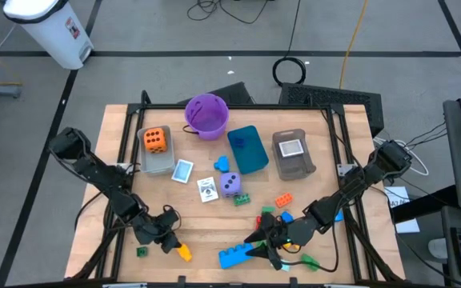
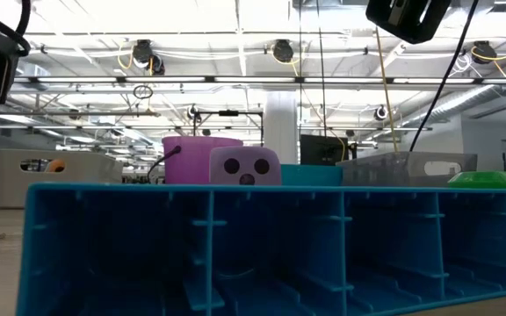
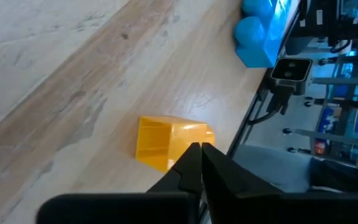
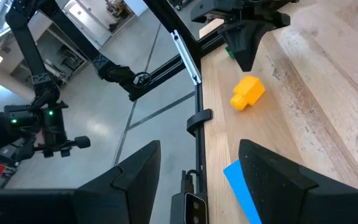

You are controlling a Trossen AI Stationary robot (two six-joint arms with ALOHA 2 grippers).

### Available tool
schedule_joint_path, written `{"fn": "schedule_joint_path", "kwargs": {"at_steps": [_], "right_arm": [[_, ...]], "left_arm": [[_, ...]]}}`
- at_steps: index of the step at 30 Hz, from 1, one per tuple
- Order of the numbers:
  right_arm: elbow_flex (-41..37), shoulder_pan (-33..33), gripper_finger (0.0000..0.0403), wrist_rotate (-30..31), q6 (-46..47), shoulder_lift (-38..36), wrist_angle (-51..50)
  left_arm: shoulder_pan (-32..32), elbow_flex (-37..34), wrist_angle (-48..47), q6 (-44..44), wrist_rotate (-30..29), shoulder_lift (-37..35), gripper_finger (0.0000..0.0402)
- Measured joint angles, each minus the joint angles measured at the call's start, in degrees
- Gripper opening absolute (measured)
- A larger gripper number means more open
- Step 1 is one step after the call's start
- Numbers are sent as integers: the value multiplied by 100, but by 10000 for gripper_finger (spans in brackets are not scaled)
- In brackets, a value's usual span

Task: Pick & Place Toys
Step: Put the yellow game piece into the blue bin

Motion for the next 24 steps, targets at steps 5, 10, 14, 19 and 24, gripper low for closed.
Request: {"fn": "schedule_joint_path", "kwargs": {"at_steps": [5, 10, 14, 19, 24], "right_arm": [[0, 0, 210, -1, 2, 0, 0], [0, 0, 210, 0, 106, 0, 0], [0, 0, 210, 0, 151, 0, 2], [0, 0, 210, 0, 153, 0, 2], [0, 0, 210, 0, 174, 0, 2]], "left_arm": [[20, 0, -48, 0, 0, -1, 58], [140, 0, -116, 30, 0, -2, 99], [238, 0, -120, 227, 42, -2, 138], [378, 0, -198, 421, 517, -2, 178], [475, 0, -201, 662, 761, -2, 194]]}}
